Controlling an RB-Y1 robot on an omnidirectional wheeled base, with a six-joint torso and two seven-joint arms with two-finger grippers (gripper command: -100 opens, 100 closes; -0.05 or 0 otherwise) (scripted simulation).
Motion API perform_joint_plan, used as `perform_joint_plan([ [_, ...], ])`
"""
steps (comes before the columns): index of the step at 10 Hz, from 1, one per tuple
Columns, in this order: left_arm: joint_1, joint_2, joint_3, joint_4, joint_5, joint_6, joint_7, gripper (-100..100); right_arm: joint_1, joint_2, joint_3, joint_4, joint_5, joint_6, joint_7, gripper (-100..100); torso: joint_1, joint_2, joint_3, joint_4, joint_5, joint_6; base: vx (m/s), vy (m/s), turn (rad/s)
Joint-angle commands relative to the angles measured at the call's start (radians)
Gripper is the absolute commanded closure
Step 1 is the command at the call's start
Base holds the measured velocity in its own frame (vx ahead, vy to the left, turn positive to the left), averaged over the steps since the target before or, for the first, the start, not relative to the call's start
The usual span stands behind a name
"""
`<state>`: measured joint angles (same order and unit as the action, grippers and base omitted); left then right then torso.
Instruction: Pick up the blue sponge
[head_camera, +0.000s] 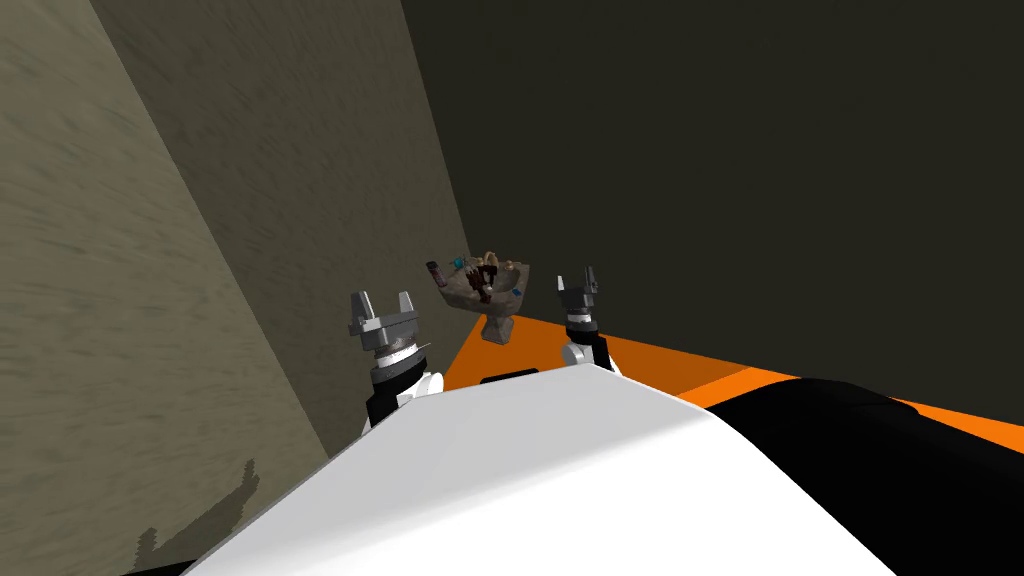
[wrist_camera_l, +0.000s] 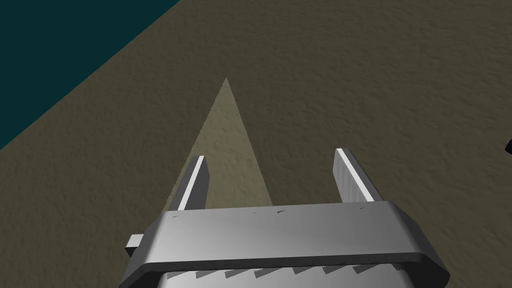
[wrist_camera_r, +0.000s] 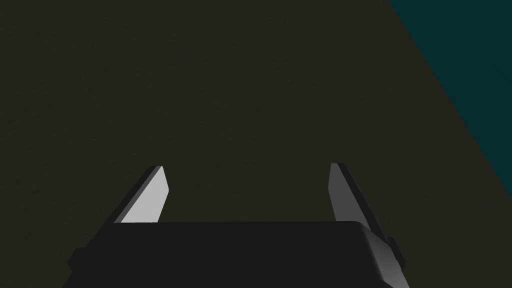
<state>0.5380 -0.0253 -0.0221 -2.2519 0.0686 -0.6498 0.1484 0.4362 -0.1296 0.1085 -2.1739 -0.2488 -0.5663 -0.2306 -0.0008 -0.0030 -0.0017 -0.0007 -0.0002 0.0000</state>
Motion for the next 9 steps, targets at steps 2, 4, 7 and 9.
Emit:
perform_joint_plan([
  [2, 0.000, 0.000, 0.000, 0.000, 0.000, 0.000, 0.000, 0, -0.010, -0.006, 0.022, 0.033, -0.039, -0.004, -0.059, -100, 0.000, -0.001, 0.000, 0.000, 0.000, 0.000, 0.041, -0.014, 0.064],
  [4, 0.000, 0.000, 0.000, 0.000, 0.000, 0.000, 0.000, 0, -0.024, -0.012, 0.052, 0.080, -0.095, -0.010, -0.122, -100, 0.000, 0.001, 0.000, 0.000, 0.000, 0.000, 0.035, -0.019, 0.083],
  [7, 0.000, 0.000, 0.000, 0.000, 0.000, 0.000, 0.000, 0, -0.031, -0.015, 0.068, 0.105, -0.124, -0.012, -0.177, -100, 0.000, 0.001, 0.000, 0.000, 0.000, 0.000, 0.029, -0.011, 0.038],
  [9, 0.000, 0.000, 0.000, 0.000, 0.000, 0.000, 0.000, 0, -0.047, -0.018, 0.100, 0.157, -0.184, -0.018, -0.242, -100, 0.001, 0.001, 0.000, 0.000, 0.000, 0.000, 0.039, -0.015, 0.093],
])
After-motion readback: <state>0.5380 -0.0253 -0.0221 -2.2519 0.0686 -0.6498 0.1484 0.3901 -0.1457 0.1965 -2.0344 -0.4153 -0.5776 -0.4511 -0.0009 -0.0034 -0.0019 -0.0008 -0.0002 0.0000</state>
